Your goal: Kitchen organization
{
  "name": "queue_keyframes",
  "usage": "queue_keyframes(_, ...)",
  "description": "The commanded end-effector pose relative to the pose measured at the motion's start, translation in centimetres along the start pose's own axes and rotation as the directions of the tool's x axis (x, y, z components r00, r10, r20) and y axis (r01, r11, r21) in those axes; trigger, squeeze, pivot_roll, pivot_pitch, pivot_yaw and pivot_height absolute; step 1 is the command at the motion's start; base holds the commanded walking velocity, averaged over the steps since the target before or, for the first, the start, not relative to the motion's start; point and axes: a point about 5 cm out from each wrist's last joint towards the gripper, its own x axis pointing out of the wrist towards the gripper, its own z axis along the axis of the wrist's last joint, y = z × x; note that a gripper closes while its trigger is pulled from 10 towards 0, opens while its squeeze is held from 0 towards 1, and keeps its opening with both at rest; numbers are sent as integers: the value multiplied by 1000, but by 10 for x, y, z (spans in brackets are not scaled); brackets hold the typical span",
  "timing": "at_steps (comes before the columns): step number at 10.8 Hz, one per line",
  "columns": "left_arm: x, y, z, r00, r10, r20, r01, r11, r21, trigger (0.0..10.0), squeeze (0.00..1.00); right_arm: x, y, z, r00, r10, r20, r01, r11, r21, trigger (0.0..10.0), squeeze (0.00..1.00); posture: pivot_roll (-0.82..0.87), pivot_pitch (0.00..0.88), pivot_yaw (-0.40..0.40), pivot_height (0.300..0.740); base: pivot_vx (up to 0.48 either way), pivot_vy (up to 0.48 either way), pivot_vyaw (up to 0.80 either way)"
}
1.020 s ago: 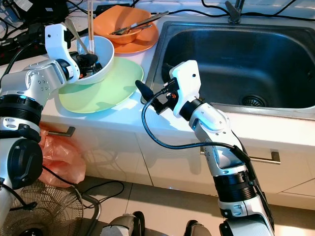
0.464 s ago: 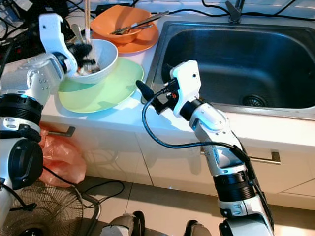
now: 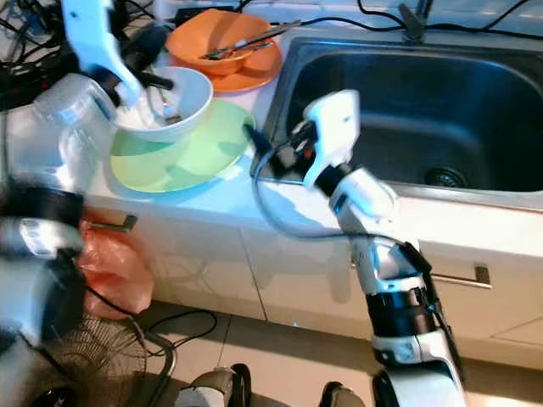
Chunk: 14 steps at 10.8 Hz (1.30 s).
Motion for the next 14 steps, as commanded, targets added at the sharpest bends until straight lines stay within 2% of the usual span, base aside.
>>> queue_keyframes(1,-2,-21,1,992,-122,16,122,993,2,0,0,2,-8,6,998,-56,33,52,992,115,10000,0,131,142,82,740,0,0,0)
queue_keyframes(2,-5,-35,-2,982,-187,23,188,982,-28,0,0,3,-13,11,995,-87,57,76,981,178,10000,0,131,142,82,740,0,0,0)
queue_keyframes(3,-9,-54,-11,955,-297,26,298,952,-66,0,0,4,-16,20,990,-100,96,73,966,248,10000,0,127,141,81,740,0,0,0)
queue_keyframes(5,-18,-75,-21,931,-364,28,365,927,-88,0,0,6,-18,26,986,-108,125,62,943,326,10000,0,122,144,77,740,0,0,0)
queue_keyframes(6,-19,-79,-23,924,-382,24,382,919,-97,0,0,6,-18,26,987,-107,123,60,940,336,10000,0,122,144,77,740,0,0,0)
queue_keyframes(7,-25,-91,-26,896,-445,4,443,891,-95,0,0,6,-16,25,990,-88,112,45,940,339,10000,0,127,143,77,740,0,0,0)
queue_keyframes(10,-32,-105,-27,856,-517,7,514,850,-116,0,0,7,-15,26,991,-77,111,33,936,351,10000,0,128,144,78,740,0,0,0)
queue_keyframes(11,-34,-108,-26,842,-540,7,536,834,-129,0,0,7,-15,25,991,-78,111,33,934,355,0,0,128,144,79,740,0,0,0)
queue_keyframes(12,-36,-109,-27,831,-556,0,550,823,-140,0,0,6,-15,25,991,-80,111,35,933,359,0,0,128,144,80,740,0,0,0)
queue_keyframes(13,-39,-109,-32,817,-576,-32,565,810,-154,0,0,6,-14,25,991,-78,110,33,932,360,941,0,129,143,82,740,0,0,0)
queue_keyframes(14,-36,-102,-34,841,-539,-42,527,835,-157,0,0,6,-13,25,991,-66,113,22,934,356,10000,0,129,143,82,740,0,0,0)
